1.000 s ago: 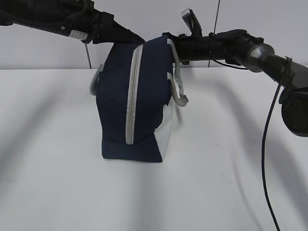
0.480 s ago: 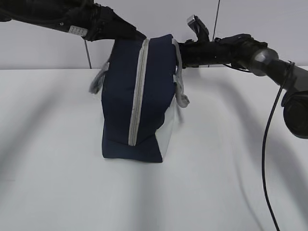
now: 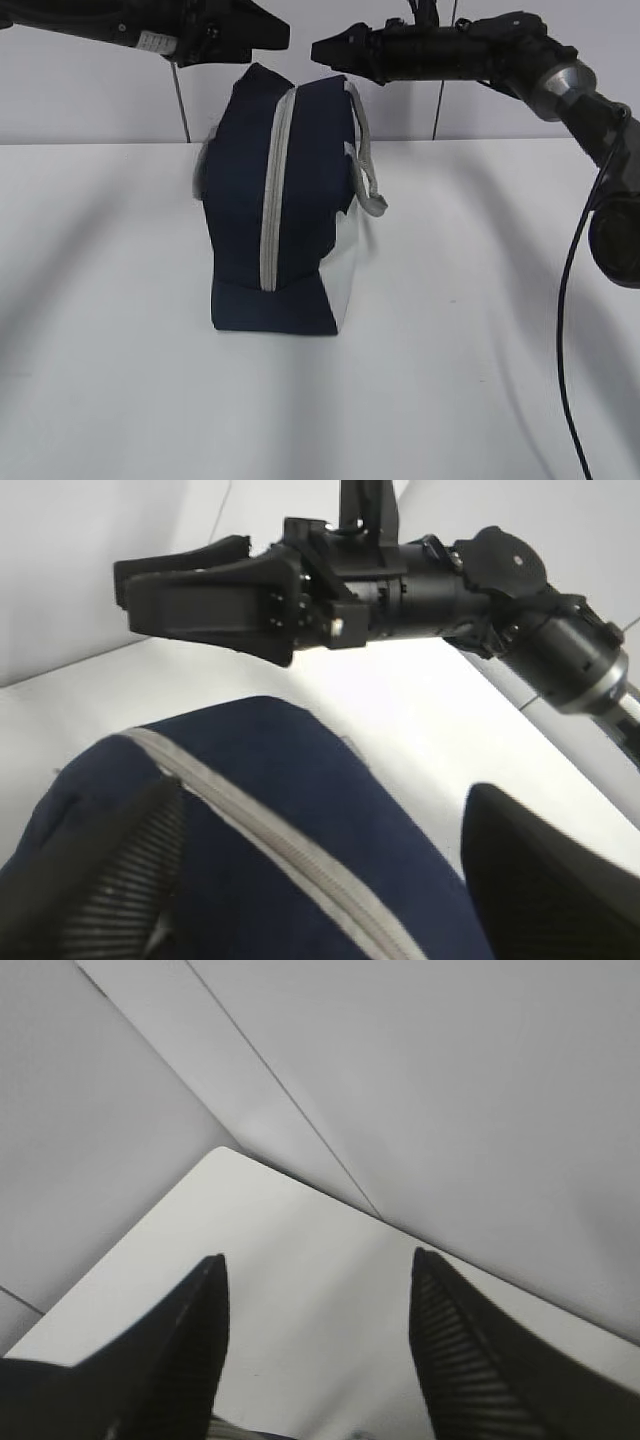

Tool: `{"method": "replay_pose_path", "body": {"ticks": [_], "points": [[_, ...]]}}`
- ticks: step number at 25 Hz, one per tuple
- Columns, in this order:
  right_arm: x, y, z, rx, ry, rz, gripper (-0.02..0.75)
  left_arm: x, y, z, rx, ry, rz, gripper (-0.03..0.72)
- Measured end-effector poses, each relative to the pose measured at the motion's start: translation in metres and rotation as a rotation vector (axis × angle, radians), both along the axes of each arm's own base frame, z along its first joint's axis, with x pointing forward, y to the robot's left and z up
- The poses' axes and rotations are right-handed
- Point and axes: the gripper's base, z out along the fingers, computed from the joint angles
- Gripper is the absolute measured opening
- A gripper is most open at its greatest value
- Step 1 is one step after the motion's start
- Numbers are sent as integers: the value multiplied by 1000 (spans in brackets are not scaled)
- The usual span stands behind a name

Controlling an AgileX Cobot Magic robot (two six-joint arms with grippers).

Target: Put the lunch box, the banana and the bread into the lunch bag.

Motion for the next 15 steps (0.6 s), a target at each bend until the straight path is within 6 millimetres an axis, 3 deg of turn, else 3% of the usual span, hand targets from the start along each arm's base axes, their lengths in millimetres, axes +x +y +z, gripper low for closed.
{"method": "replay_pose_path", "body": {"ticks": [5,10,15], "points": [[-11,3,29,-5,-33,68,426,-8,11,20,45,12,76,557],[-25,2,73,-6,-54,83,426,-21,22,36,148,35,129,545],[-49,0,98,-17,27,86,426,-38,32,53,225,77,185,539]]}}
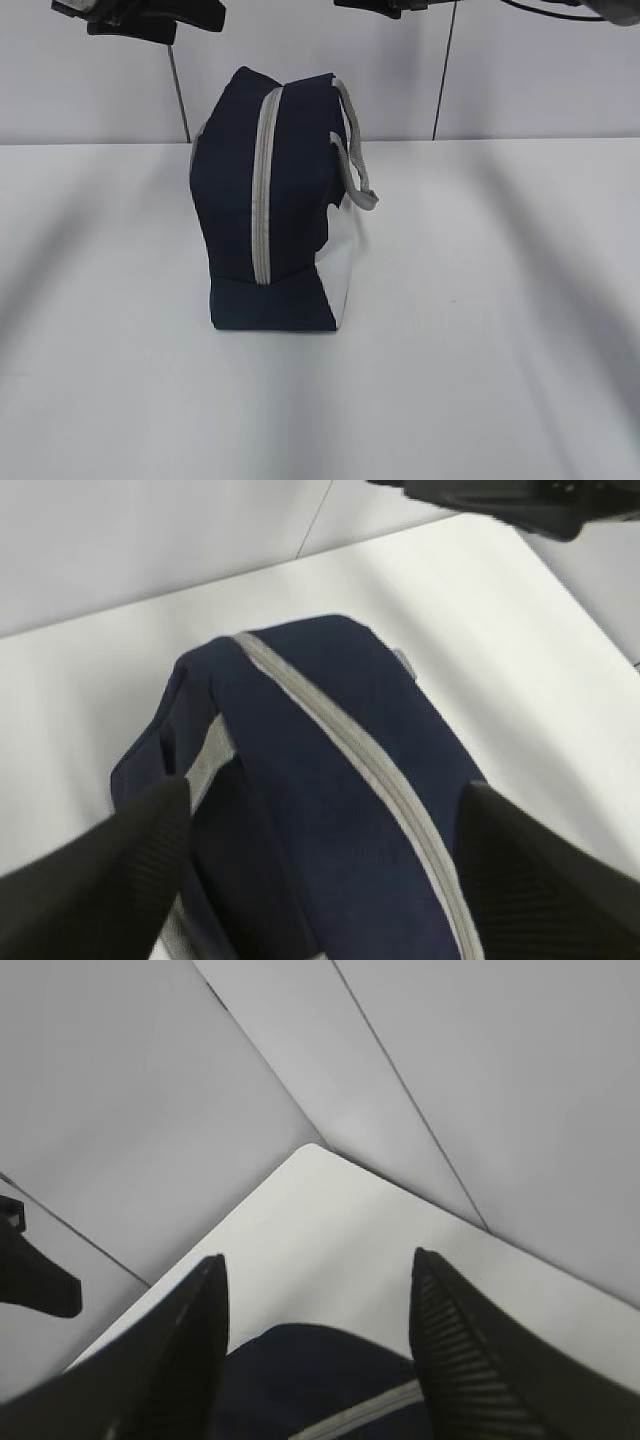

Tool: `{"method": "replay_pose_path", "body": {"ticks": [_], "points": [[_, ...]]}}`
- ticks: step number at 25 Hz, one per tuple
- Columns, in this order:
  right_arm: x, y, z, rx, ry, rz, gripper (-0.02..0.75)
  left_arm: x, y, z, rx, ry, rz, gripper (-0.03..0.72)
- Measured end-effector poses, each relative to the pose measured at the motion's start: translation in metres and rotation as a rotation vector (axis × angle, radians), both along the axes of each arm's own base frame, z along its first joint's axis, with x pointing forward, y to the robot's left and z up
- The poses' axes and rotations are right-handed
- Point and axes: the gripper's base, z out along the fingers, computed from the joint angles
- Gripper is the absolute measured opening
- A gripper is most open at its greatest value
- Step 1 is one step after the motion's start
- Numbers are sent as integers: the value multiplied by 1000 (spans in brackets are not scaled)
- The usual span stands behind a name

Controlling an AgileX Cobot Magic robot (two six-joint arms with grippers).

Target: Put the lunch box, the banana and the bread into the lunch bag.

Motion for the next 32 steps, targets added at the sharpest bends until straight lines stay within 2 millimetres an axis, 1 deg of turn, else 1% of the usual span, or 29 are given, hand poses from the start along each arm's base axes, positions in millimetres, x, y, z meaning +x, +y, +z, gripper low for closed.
{"method": "replay_pose_path", "body": {"ticks": [1,3,4,7,8,9,11,13,15,16,18,19,22,26,30,32], "points": [[-7,-1,6,-3,9,1,426,-3,2,1,21,21,1,539],[-19,-2,10,-11,47,3,426,-12,5,3,53,73,8,539],[-26,-2,8,-17,71,2,426,-16,7,4,78,97,5,539],[-50,-6,19,-37,84,-21,425,-27,12,5,141,175,12,539],[-57,-8,19,-47,89,-41,425,-30,14,4,162,199,10,538],[-66,-10,25,-54,76,-68,425,-33,15,4,177,226,10,535],[-84,-15,29,-77,67,-127,425,-40,17,6,201,265,10,522],[-104,-20,37,-102,31,-204,425,-46,19,8,212,292,11,503],[-122,-25,35,-138,10,-273,425,-52,21,10,221,301,21,484],[-132,-26,38,-154,-7,-304,425,-56,22,9,228,306,27,480],[-152,-30,30,-188,-6,-349,425,-68,25,6,238,326,33,473],[-163,-33,30,-201,-14,-378,425,-74,27,4,240,333,36,473],[-194,-36,20,-240,-12,-426,425,-103,32,-4,238,342,51,470],[-239,-32,18,-268,-48,-457,425,-144,41,-9,228,304,80,470],[-275,-25,9,-283,-63,-438,425,-194,50,-9,218,254,89,468],[-290,-20,2,-292,-64,-410,425,-221,56,-8,219,201,98,468]]}}
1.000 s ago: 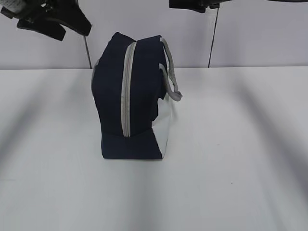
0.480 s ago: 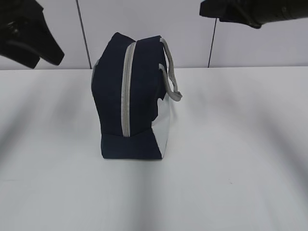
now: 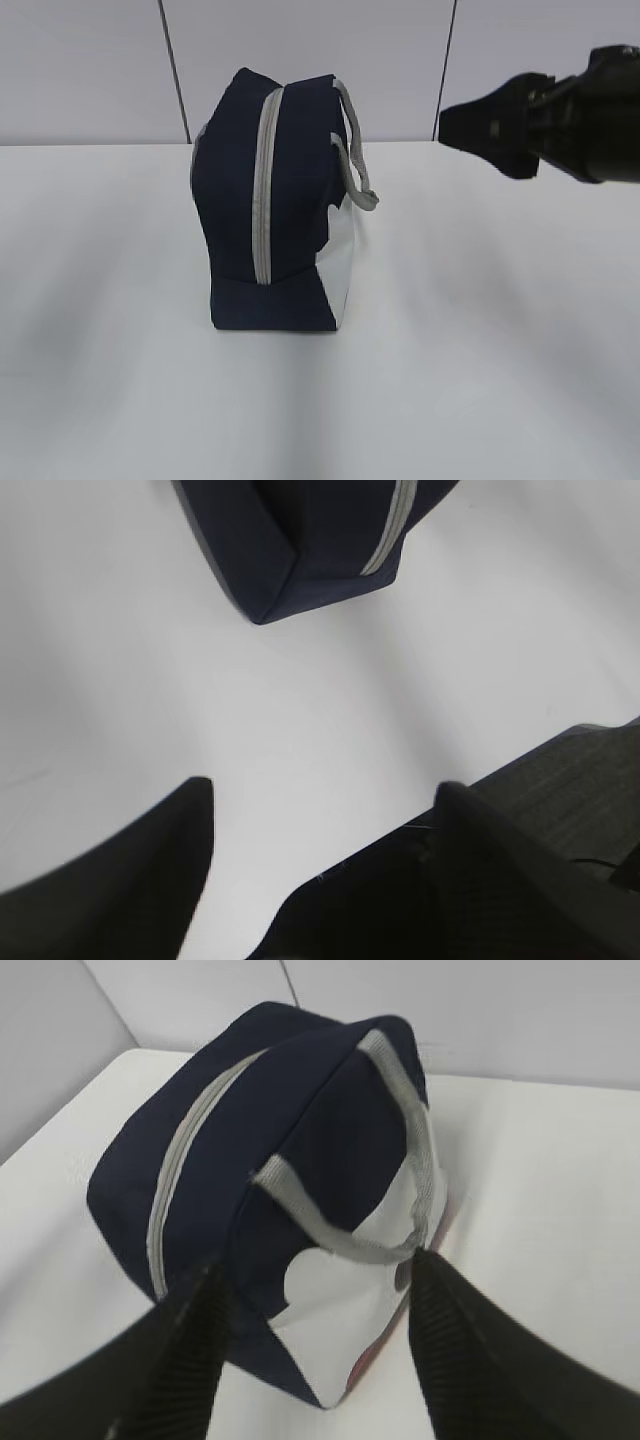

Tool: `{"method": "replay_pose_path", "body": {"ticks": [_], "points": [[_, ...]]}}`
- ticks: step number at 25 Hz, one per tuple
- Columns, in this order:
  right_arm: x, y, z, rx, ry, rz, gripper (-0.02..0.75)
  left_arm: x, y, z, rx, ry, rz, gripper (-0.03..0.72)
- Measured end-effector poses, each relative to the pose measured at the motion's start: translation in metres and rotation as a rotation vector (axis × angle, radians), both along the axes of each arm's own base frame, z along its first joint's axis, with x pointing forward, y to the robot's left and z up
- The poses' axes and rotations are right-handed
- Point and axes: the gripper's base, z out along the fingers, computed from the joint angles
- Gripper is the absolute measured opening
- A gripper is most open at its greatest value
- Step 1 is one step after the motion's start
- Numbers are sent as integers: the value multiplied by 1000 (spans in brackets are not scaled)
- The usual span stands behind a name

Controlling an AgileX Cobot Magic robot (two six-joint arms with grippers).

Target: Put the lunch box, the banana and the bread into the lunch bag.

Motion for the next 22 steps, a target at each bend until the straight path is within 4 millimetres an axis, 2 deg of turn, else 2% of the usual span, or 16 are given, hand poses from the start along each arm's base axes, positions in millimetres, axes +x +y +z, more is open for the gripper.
{"method": "replay_pose_path", "body": {"ticks": [5,8,11,17,22], "points": [[-27,-5,-18,-28,13,6,425,-59,16,-5,10,-145,58,467],[-38,-9,-24,-64,-1,15,425,-90,24,-18,17,-218,74,467],[-46,-12,-27,-88,-20,22,425,-111,29,-34,31,-263,82,467],[-51,-15,-27,-90,-35,21,425,-133,41,-67,91,-281,136,467],[-52,-15,-25,-91,-45,22,425,-136,45,-72,96,-272,196,467]]}}
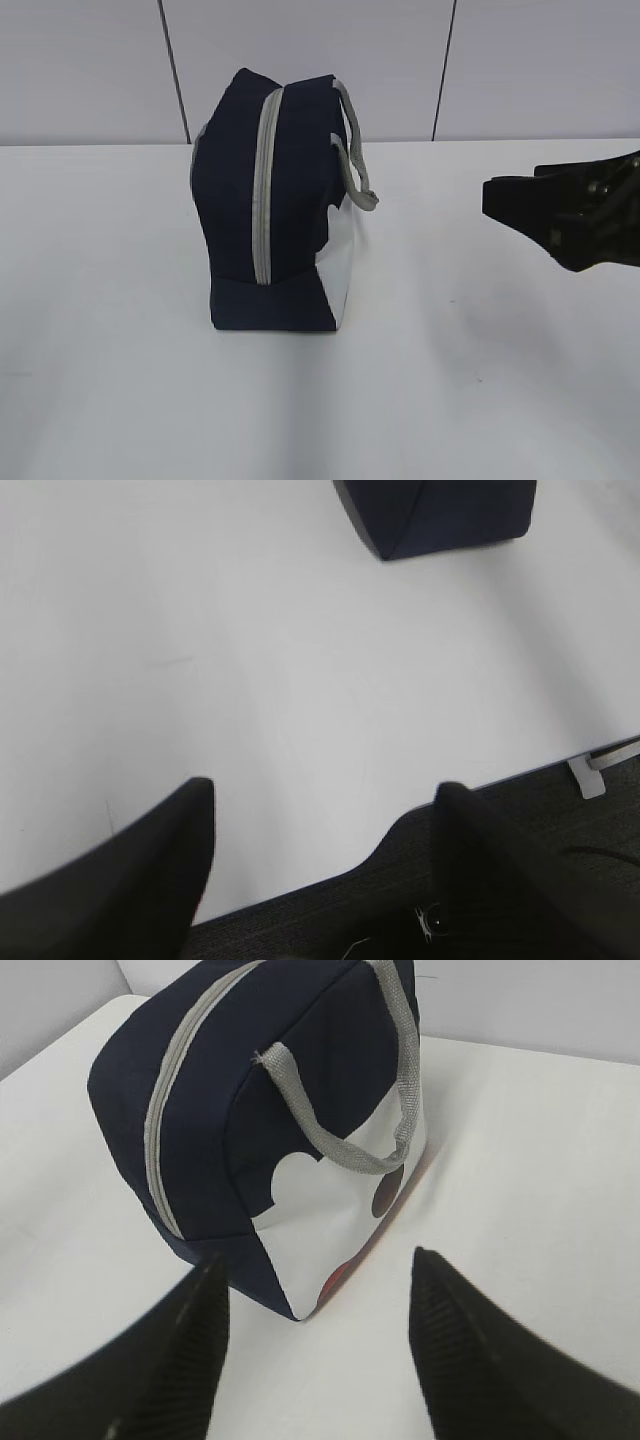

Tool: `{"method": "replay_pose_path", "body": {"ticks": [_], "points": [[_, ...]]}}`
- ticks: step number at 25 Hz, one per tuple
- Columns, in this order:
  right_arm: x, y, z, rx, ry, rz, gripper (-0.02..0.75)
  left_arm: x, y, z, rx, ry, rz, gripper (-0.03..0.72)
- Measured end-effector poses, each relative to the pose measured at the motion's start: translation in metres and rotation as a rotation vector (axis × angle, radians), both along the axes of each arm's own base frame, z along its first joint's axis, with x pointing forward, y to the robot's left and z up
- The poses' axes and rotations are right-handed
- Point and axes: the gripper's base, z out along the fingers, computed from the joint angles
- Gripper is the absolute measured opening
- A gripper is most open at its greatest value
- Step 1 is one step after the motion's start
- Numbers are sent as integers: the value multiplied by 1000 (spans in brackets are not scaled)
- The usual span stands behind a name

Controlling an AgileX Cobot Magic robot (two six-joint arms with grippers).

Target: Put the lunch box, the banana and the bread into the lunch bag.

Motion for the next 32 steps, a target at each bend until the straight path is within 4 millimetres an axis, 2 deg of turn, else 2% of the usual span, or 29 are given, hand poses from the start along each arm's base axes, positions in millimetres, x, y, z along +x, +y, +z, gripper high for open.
{"method": "replay_pose_path", "body": {"ticks": [15,28,32], "points": [[3,-4,1,-10,-19,-47,425,0,0,0,-7,2,4,465],[19,0,-15,-59,7,-57,425,0,0,0,-11,3,2,456],[19,-5,-18,-172,-3,-121,425,0,0,0,-11,3,2,439]]}}
